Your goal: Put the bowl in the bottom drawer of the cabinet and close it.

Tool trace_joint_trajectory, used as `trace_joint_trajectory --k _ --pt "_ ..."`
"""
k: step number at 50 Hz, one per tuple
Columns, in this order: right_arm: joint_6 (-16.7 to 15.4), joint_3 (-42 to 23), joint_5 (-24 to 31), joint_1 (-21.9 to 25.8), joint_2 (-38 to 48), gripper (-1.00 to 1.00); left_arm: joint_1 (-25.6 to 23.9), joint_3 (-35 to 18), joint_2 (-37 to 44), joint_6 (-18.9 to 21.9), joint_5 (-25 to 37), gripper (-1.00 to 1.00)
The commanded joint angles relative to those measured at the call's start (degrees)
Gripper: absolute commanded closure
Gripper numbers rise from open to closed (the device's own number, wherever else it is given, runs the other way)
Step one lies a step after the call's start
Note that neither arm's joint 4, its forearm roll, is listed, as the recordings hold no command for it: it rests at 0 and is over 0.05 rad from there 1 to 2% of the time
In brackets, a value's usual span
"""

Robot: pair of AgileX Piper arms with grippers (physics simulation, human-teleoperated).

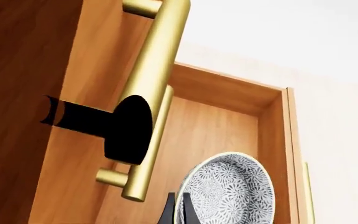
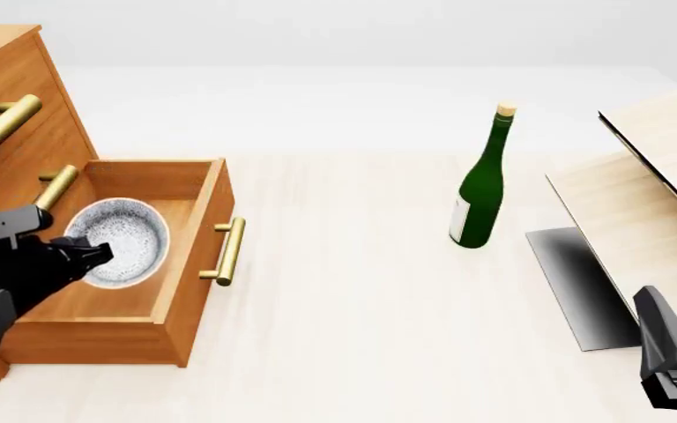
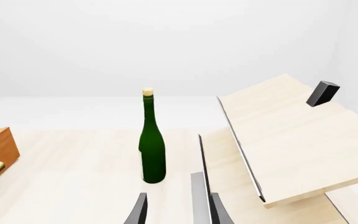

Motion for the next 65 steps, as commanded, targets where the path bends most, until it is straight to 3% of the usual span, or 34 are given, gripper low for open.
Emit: trace_joint_trajectory --k 1,44,45,65 --pt "0.01 0.00 0.00 0.01 0.00 -1.00 0.52 0.22 1.56 0.18 -1.38 1.00" --pt "0.00 0.00 0.00 0.00 0.00 -1.00 1.48 0.44 6.08 0.58 -3.89 1.00" --pt "0.00 0.00 0.00 -0.01 0.00 -1.00 1.24 0.19 6.60 0.47 -3.74 -1.00" --pt "0.00 0.00 0.00 0.00 -0.01 -1.00 1.48 0.40 4.66 0.80 -2.95 -1.00"
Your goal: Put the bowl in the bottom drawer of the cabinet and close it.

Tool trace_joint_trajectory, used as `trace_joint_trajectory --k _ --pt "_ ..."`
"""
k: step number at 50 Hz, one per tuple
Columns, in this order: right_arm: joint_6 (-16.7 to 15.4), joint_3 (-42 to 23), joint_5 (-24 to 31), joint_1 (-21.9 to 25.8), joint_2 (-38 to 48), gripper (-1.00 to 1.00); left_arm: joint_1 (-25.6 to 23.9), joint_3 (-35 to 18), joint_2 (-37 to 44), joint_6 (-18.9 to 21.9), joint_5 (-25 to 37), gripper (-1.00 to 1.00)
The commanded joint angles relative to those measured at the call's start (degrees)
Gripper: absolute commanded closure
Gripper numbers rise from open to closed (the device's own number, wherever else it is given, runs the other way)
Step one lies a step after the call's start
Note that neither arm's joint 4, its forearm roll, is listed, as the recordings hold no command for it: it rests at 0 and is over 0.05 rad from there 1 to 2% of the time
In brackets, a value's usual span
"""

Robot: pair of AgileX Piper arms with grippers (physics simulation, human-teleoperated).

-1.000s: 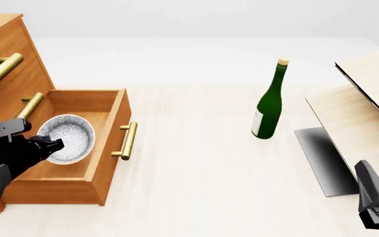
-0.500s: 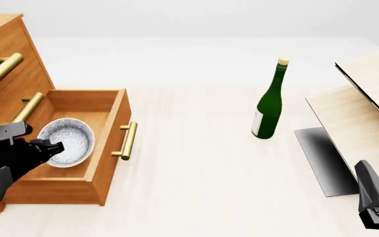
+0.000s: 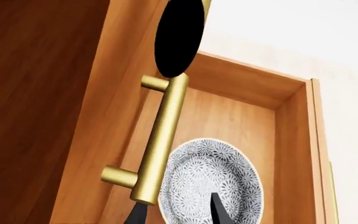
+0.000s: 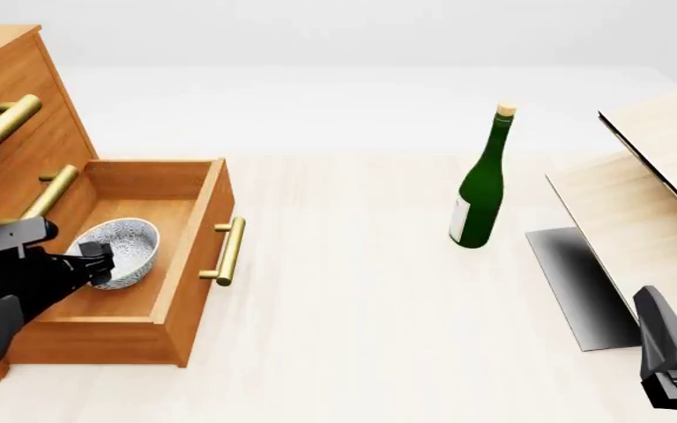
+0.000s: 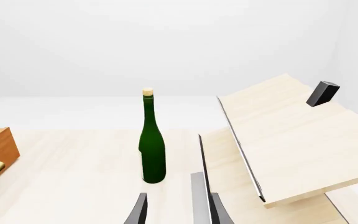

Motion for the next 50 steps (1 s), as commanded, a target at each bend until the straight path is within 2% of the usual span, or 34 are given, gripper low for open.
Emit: trace_joint_trajectory --k 1,21,50 --pt "-0.01 0.00 0.00 0.00 0.00 -1.00 -0.16 0.15 -1.41 -0.02 0.73 -1.00" --pt "0.00 0.00 0.00 -0.01 0.00 -1.00 -0.69 0.70 -6.15 -0.44 3.32 -1.00" --pt "0.00 0.00 0.00 0.00 0.00 -1.00 -4.06 1.45 -14.33 -1.02 7.75 -1.00"
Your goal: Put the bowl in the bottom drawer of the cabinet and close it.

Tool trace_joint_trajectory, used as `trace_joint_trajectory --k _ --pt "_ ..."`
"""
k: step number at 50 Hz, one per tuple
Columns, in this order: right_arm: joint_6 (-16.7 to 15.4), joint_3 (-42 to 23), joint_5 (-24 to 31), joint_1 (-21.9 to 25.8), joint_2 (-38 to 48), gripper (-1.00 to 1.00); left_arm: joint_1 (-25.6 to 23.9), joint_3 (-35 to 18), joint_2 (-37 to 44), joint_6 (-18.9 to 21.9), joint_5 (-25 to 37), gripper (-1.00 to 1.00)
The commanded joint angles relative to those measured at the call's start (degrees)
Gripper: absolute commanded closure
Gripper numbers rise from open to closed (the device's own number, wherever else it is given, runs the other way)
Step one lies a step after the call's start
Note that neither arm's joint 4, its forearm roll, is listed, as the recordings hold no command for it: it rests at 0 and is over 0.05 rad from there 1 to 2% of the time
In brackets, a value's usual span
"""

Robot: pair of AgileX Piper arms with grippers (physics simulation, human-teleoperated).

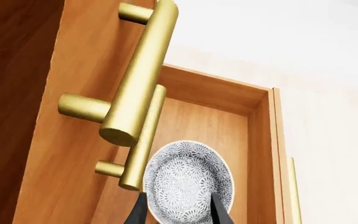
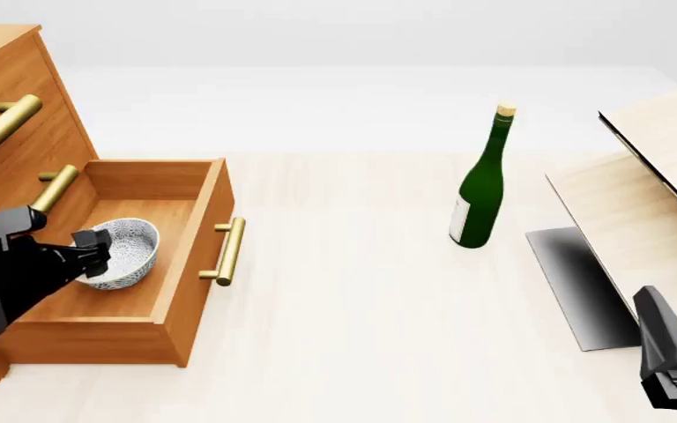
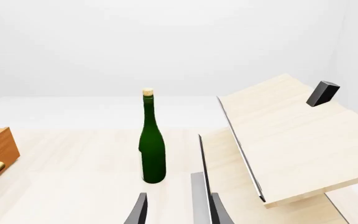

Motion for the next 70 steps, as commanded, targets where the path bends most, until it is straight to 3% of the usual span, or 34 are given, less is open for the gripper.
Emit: trace_joint_trajectory --k 1,55,70 --pt "0.02 0.00 0.00 0.01 -0.02 -1.00 -1.42 0.18 -3.31 -0.16 1.92 -1.00" --pt "-0.01 0.00 0.00 0.00 0.00 -1.00 -13.01 -0.13 -11.92 -1.04 5.13 -1.00" --pt "0.00 0.00 0.00 0.00 0.00 -1.00 -17.12 -2.76 -14.83 0.07 9.18 -1.00"
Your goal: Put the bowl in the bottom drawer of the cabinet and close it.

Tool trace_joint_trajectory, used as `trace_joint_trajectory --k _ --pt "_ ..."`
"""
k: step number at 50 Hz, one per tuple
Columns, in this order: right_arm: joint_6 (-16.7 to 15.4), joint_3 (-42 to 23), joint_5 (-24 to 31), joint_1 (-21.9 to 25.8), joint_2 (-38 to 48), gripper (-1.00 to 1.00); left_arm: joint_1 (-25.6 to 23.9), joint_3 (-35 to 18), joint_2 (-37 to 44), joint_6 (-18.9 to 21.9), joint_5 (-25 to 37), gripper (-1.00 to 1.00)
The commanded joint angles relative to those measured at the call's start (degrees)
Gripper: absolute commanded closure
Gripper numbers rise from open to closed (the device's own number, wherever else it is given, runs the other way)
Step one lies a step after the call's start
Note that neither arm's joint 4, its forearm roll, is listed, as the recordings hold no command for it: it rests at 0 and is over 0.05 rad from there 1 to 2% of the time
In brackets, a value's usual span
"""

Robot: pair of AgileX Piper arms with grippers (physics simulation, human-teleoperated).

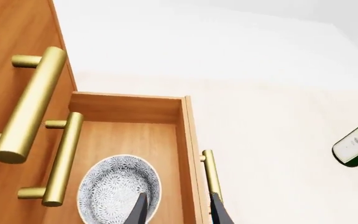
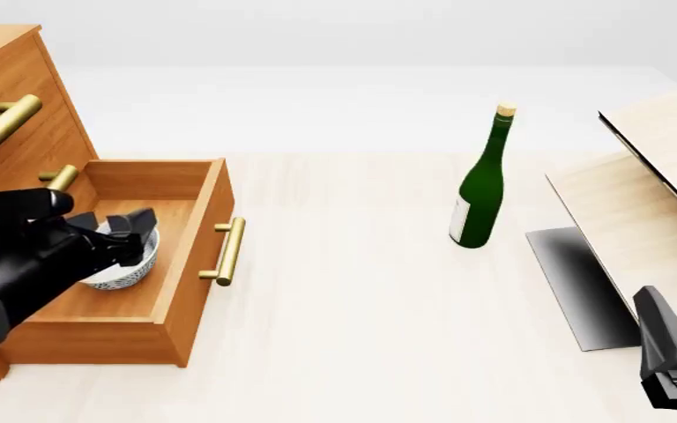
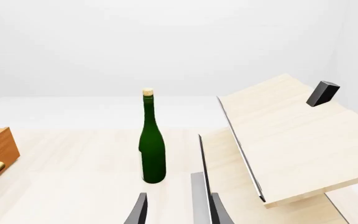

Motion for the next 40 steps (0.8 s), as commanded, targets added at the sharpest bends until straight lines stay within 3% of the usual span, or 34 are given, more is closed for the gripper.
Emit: trace_joint_trajectory --k 1,18,40 --pt "0.00 0.00 0.00 0.00 0.00 -1.00 -2.75 -1.60 -2.15 0.76 2.52 -1.00" --pt "0.04 0.00 0.00 0.01 -0.02 -1.00 -10.74 -2.88 -3.09 0.22 4.06 -1.00" --pt "0.03 0.00 0.00 0.02 -0.02 -1.00 -15.67 -2.60 -6.02 -0.37 6.39 -1.00"
